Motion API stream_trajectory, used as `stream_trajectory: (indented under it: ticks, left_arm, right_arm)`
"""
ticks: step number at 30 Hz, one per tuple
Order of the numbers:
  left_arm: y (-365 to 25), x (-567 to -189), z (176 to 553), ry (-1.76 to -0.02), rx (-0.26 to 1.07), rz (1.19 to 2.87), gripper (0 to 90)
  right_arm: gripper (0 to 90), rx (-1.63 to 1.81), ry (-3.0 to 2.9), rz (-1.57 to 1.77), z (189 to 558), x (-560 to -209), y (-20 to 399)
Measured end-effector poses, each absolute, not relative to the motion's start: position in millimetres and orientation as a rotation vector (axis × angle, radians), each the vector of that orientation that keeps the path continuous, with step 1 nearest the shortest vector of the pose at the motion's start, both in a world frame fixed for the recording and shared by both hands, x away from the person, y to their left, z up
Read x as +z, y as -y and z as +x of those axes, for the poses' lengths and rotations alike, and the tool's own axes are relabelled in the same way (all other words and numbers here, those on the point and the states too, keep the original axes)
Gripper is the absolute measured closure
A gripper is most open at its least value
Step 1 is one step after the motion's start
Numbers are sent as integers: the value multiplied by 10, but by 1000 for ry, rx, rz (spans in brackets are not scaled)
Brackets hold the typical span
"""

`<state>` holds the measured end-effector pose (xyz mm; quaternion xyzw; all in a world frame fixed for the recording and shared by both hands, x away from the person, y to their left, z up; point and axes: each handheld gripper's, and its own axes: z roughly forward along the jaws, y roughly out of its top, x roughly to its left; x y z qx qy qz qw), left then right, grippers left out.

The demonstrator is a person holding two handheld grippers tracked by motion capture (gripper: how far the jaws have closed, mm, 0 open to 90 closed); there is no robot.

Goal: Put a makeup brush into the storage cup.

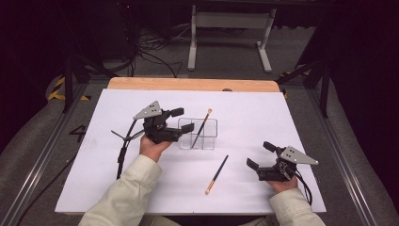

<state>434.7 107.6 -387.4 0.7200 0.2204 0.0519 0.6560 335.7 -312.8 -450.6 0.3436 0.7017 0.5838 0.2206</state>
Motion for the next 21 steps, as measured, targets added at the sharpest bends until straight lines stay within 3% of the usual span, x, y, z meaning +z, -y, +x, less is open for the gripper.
stream_trajectory:
  ticks: [7, 21]
  left_arm:
    - [-1289, -3793, 4143, -486, 157, 1639, 73]
    - [-1623, -3720, 3851, -496, 243, 1686, 59]
  right_arm:
    - [0, 1632, -1924, 928, 3323, -4389, 3127]
    - [0, 1684, -1896, 902, 3294, -4233, 3144]
